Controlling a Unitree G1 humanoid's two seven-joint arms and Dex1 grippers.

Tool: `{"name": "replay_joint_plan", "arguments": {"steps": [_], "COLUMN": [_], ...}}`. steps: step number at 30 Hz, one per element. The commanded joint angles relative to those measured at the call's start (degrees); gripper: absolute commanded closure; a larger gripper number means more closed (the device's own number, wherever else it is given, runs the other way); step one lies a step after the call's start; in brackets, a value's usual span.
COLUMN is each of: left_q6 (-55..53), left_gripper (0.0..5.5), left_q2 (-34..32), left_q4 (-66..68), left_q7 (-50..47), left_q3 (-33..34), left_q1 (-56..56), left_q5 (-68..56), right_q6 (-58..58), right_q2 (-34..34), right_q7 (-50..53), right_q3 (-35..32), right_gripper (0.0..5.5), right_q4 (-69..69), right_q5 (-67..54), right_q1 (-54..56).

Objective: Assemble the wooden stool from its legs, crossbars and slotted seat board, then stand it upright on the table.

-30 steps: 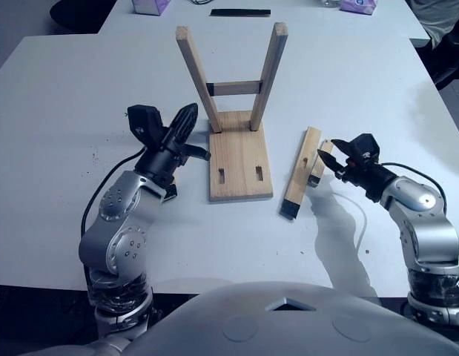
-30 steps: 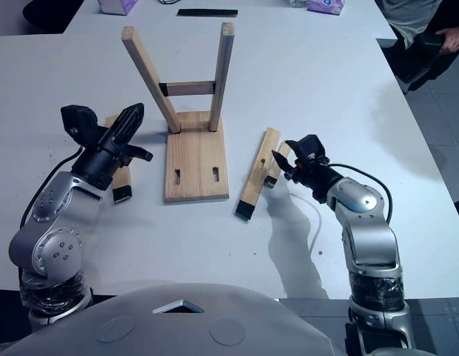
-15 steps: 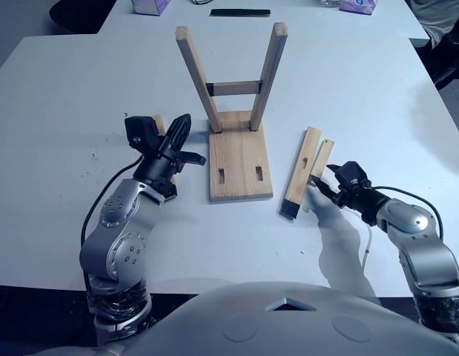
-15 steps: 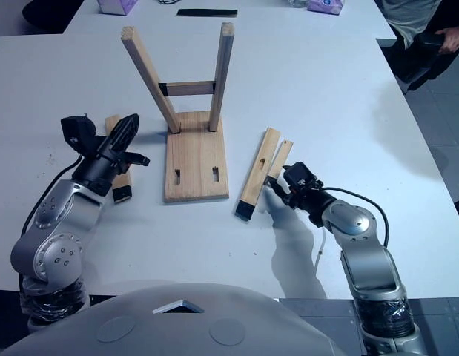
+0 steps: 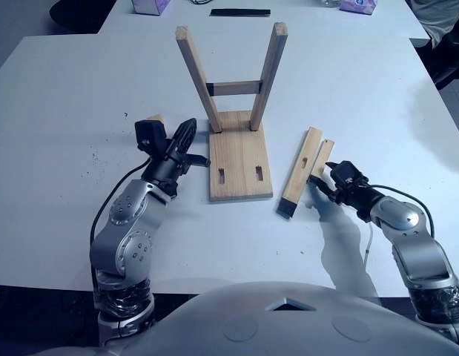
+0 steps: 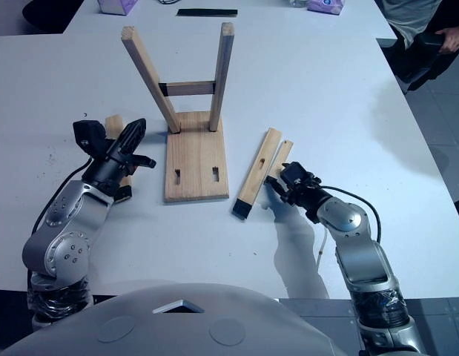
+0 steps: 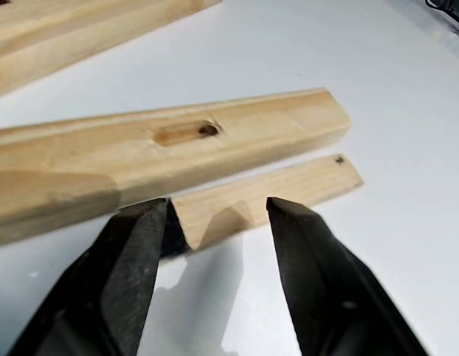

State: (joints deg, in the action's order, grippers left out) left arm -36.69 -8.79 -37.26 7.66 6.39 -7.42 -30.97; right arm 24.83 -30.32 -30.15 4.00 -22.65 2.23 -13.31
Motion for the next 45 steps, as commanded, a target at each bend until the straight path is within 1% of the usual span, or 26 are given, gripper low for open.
{"name": "replay_joint_plan", "arguments": {"steps": [1, 5, 9, 15, 18, 23, 33, 39, 45], "left_q6": [0.83, 1.41, 1.91, 3.4, 3.91, 4.33, 4.64, 4.81, 4.87], "left_gripper": [5.5, 5.5, 5.5, 5.5, 5.5, 5.5, 5.5, 5.5, 5.5], "left_q2": [-0.25, -0.04, -0.14, 0.76, 1.07, 1.27, 1.22, 1.31, 1.35], "left_q4": [0.57, 0.29, 0.63, 0.95, 1.03, 1.15, 1.9, 1.98, 2.08], "left_q7": [0.21, -0.18, 0.06, -0.48, -0.58, -0.59, -0.25, -0.36, -0.41], "left_q3": [-0.71, -1.14, -1.25, -1.96, -2.17, -2.69, -2.41, -2.37, -2.45], "left_q1": [-0.36, -1.18, -1.22, -1.63, -1.9, -2.18, -2.12, -1.87, -1.89], "left_q5": [0.69, 1.01, 1.1, 1.86, 2.11, 2.2, 2.3, 2.18, 2.16], "right_q6": [0.34, -0.55, -1.73, 3.21, 5.94, 13.5, 11.74, 12.4, 10.96], "right_q2": [-1.67, -2.86, -4.85, -3.03, -2.05, 1.18, 4.06, 5.36, 5.72], "right_q7": [-0.2, -0.74, -1.87, -3.88, -3.88, -0.44, 5.65, 6.74, 8.46], "right_q3": [-1.9, -3.46, -7.48, -11.82, -11.59, -11.44, -10.31, -8.84, -7.46], "right_gripper": [3.03, 3.03, 3.03, 3.03, 3.03, 3.03, 3.03, 2.12, 2.07], "right_q4": [1.57, 3.2, 4.92, 3.85, 2.15, 0.48, 1.16, -0.16, 1.61], "right_q5": [-0.2, -0.46, -1.78, -9.96, -12.73, -15.64, -12.97, -13.23, -11.25], "right_q1": [-2.02, -2.52, -3.04, 0.88, 1.81, 2.19, 0.89, -0.81, -1.27]}}
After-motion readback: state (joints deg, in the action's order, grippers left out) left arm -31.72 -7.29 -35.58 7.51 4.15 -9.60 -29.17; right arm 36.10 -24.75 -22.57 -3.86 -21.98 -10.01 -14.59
